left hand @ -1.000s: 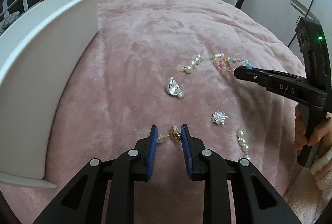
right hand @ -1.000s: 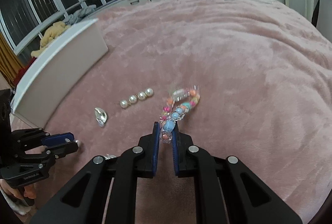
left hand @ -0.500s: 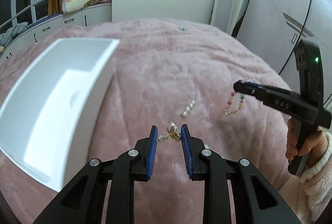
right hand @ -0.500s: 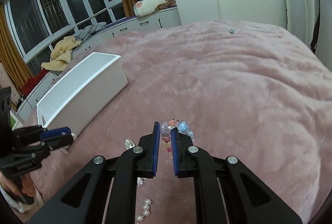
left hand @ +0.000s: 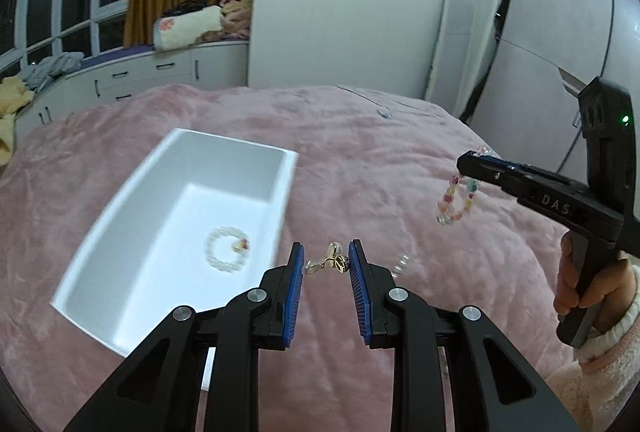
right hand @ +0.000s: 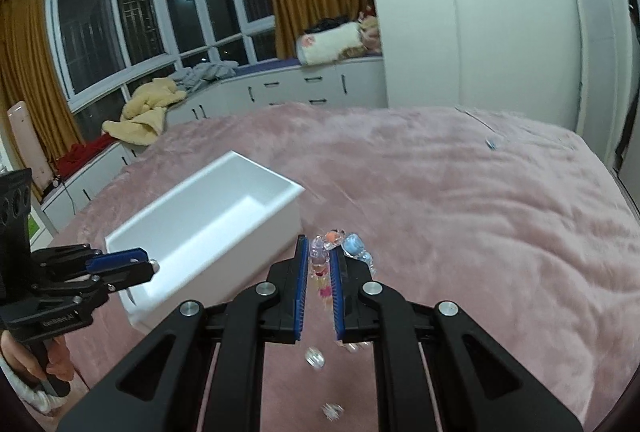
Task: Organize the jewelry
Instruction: 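Carry the gold earring and colorful bracelet with both tools over the box, then open the left tool then the right tool, dropping both items into the box, then move both tools back over the remaining earrings on the bed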
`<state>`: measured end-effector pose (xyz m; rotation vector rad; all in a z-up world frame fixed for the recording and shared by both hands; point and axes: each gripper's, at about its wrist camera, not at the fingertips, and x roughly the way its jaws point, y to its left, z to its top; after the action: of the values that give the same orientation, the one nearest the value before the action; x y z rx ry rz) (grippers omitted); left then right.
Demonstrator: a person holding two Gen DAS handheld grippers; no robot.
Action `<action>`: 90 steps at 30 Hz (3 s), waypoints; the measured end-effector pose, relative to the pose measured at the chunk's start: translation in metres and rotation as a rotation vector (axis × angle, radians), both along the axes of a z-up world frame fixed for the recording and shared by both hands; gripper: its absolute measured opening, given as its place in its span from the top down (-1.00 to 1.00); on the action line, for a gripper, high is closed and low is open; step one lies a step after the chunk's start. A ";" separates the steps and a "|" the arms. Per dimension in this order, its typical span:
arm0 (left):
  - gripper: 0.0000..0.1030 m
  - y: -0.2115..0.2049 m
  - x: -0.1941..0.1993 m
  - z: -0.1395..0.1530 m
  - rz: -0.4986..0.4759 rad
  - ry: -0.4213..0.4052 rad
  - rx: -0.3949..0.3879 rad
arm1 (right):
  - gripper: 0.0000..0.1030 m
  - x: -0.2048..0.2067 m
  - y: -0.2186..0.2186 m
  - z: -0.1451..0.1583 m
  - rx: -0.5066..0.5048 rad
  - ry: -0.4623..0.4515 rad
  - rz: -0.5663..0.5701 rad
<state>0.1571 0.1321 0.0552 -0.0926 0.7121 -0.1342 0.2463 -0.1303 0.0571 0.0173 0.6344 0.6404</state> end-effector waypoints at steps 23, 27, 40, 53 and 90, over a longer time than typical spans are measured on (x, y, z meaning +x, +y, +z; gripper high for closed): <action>0.46 0.091 0.020 -0.022 0.149 0.059 0.010 | 0.78 0.025 0.167 0.038 -0.038 -0.055 0.214; 0.46 0.097 0.023 -0.033 0.157 0.076 0.007 | 0.78 0.032 0.189 0.030 -0.058 -0.037 0.236; 0.46 0.098 0.034 -0.044 0.160 0.100 0.032 | 0.78 0.053 0.222 -0.013 -0.086 0.070 0.244; 0.39 0.099 0.030 -0.041 0.181 0.093 0.064 | 0.73 0.062 0.228 -0.021 -0.097 0.090 0.246; -0.78 0.076 -0.009 0.030 0.225 -0.022 0.046 | -0.56 0.038 0.116 0.054 -0.020 -0.070 0.085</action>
<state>0.1482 0.2083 0.0855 -0.1258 0.6782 0.0960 0.2844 -0.0144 0.1108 -0.0503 0.5759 0.7137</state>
